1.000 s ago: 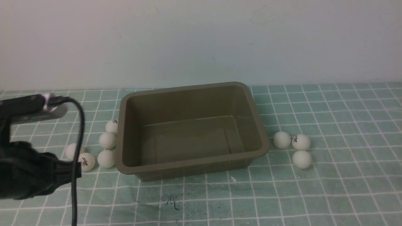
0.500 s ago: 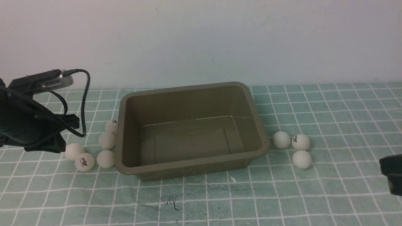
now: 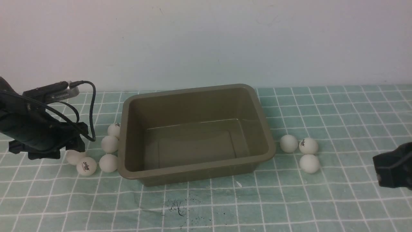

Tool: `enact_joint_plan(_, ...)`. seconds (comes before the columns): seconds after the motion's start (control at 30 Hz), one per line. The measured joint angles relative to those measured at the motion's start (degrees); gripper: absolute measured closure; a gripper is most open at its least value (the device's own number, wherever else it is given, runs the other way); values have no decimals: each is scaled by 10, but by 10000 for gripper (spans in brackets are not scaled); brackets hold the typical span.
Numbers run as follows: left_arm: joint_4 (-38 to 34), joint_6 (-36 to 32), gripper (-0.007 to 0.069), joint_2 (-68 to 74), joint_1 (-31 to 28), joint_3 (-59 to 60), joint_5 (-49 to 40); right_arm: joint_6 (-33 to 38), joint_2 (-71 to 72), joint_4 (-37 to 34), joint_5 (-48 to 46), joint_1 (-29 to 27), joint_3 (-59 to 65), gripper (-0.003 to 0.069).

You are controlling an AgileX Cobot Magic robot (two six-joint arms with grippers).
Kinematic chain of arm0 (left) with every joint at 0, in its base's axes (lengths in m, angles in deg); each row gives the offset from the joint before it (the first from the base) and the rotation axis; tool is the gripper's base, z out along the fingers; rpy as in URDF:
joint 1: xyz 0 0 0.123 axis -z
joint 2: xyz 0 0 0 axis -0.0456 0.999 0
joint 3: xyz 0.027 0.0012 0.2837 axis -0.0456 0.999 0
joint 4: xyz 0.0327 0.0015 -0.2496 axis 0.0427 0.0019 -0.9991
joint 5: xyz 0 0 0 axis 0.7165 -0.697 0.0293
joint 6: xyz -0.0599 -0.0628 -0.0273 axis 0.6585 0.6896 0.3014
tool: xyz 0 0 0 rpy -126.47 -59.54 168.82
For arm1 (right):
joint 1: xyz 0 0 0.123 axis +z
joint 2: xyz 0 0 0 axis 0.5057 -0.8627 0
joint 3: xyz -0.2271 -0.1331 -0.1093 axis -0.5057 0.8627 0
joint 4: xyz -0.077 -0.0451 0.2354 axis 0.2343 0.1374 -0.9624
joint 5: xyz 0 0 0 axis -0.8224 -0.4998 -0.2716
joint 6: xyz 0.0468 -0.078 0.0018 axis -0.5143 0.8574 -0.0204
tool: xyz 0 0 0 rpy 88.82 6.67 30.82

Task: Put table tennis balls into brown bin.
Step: 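Reach for and grasp a ping pong ball on the table beside the basket, then drop the ball into the bin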

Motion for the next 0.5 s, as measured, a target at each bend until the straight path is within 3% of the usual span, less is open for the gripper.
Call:
enact_joint_plan(0.13,-12,-1,102,44,0,-1,37,-10,0,16,0,-2,-1,673)
enact_joint_plan(0.2,-12,-1,151,50,0,-2,47,-24,-1,25,-2,-11,-4,673)
enact_joint_plan(0.3,-14,0,286,50,0,-7,43,-43,-11,41,-22,-36,-22,673)
enact_joint_plan(0.5,-7,0,272,0,2,-76,-65,-43,-90,45,-36,-104,-41,669)
